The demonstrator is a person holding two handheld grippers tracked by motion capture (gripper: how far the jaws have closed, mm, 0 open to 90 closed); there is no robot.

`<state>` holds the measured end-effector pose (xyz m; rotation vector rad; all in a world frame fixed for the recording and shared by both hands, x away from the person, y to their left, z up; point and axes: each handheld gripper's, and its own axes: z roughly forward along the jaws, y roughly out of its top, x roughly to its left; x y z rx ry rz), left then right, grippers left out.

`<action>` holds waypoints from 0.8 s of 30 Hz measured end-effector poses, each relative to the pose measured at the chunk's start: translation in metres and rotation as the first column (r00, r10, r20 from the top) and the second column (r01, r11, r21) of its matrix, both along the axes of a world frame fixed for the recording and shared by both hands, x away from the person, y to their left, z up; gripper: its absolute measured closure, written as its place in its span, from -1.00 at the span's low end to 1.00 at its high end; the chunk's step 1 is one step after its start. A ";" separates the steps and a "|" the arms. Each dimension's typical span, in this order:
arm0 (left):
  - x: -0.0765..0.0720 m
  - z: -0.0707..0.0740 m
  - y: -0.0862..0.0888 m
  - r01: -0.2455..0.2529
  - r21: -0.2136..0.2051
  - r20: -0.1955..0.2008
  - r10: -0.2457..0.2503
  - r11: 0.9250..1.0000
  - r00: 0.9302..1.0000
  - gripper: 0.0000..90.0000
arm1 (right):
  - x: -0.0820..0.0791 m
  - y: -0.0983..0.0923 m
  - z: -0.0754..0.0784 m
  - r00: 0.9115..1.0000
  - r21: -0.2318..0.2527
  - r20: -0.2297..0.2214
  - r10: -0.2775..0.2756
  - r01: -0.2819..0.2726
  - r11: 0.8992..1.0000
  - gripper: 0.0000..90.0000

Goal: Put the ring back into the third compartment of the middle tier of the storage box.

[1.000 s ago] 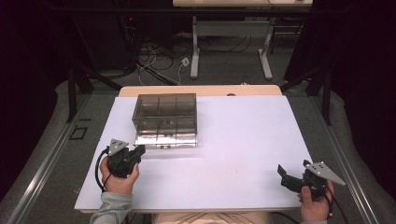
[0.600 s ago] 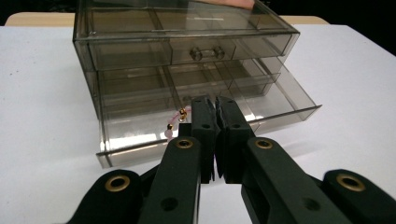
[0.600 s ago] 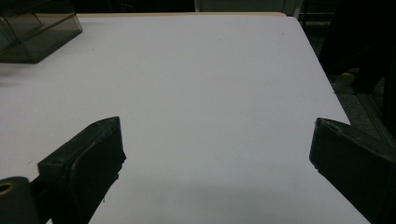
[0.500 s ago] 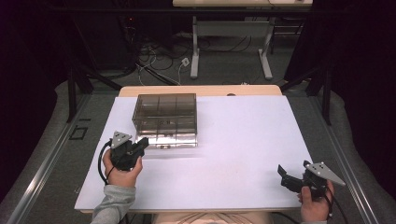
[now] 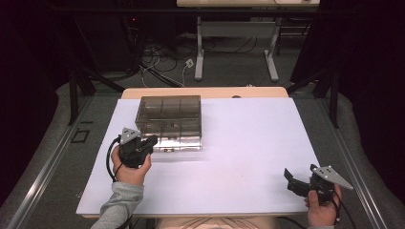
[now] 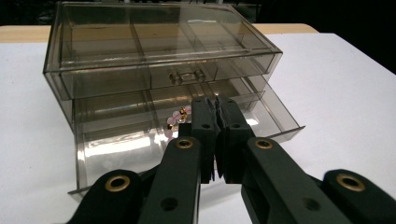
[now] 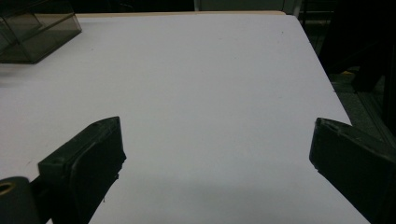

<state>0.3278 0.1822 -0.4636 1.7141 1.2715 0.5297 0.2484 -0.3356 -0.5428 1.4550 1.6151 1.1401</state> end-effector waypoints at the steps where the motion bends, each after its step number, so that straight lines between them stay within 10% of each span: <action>1: 0.001 0.002 -0.002 0.003 0.003 0.001 -0.003 1.000 1.000 0.94 | 0.000 0.000 0.000 1.000 -0.002 0.001 0.001 -0.001 1.000 -0.94; 24: 0.018 0.009 -0.020 0.021 -0.013 -0.021 -0.022 1.000 1.000 0.94 | 0.000 0.000 0.000 1.000 0.009 -0.007 0.001 -0.001 1.000 -0.94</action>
